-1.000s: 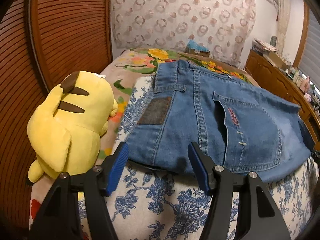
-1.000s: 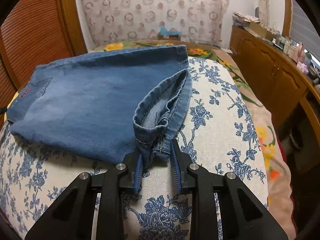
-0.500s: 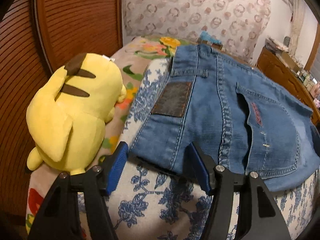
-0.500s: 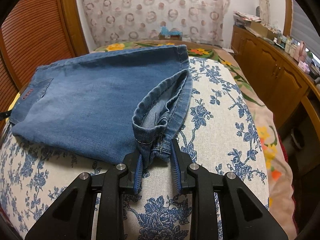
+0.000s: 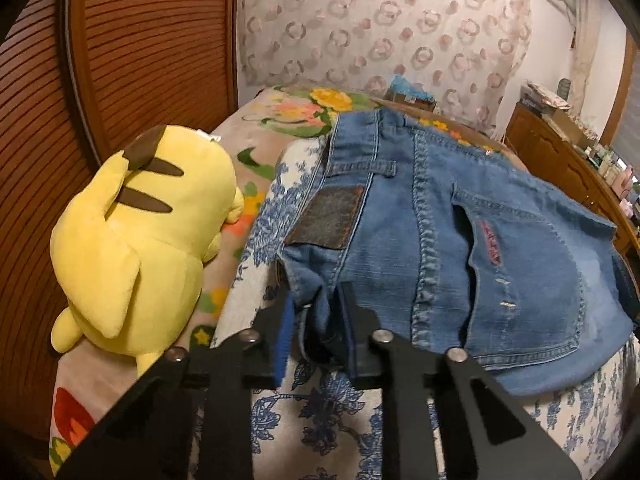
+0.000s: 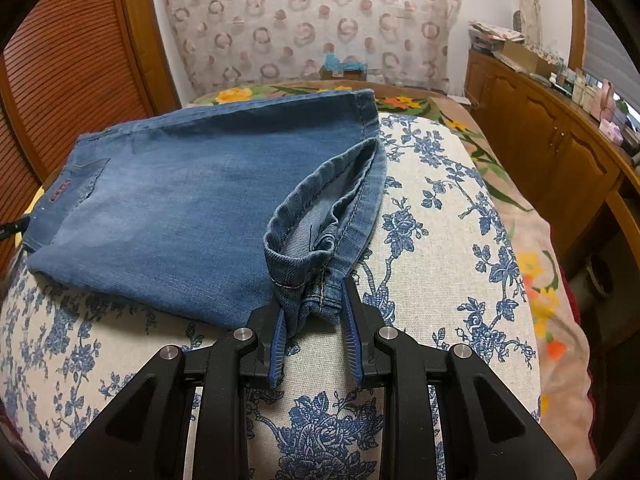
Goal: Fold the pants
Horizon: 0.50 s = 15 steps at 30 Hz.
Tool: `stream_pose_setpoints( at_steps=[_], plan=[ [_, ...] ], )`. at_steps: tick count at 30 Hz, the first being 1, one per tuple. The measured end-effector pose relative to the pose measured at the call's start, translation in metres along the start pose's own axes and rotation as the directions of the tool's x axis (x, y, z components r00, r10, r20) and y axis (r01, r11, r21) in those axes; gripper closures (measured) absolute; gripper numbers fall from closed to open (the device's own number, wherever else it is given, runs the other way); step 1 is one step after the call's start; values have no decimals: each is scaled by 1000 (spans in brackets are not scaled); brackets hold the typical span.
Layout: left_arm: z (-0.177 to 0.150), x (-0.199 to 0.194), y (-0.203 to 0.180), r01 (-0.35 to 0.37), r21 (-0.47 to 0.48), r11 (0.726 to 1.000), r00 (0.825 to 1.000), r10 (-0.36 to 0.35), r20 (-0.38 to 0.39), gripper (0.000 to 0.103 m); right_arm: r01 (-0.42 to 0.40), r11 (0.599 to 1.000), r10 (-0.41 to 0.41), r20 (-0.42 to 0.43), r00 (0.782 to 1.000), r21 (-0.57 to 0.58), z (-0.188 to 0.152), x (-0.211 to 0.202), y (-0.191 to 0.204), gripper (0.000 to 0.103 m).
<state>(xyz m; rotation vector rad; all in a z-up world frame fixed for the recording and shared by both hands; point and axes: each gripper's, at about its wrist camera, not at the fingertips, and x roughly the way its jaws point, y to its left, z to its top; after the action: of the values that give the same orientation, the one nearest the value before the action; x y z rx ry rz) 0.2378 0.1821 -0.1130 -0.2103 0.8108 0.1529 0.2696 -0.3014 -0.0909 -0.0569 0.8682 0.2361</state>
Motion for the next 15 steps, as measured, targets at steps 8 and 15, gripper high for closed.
stream_pose_setpoints(
  at_steps=[8, 15],
  plan=[
    [15, -41, -4, 43, 13, 999, 993, -44, 108, 93, 1, 1000, 0, 59, 998, -12, 12, -22, 7, 94],
    [15, -79, -15, 88, 57, 994, 978, -97, 185, 93, 24, 999, -19, 144, 989, -35, 32, -61, 9, 95]
  ],
)
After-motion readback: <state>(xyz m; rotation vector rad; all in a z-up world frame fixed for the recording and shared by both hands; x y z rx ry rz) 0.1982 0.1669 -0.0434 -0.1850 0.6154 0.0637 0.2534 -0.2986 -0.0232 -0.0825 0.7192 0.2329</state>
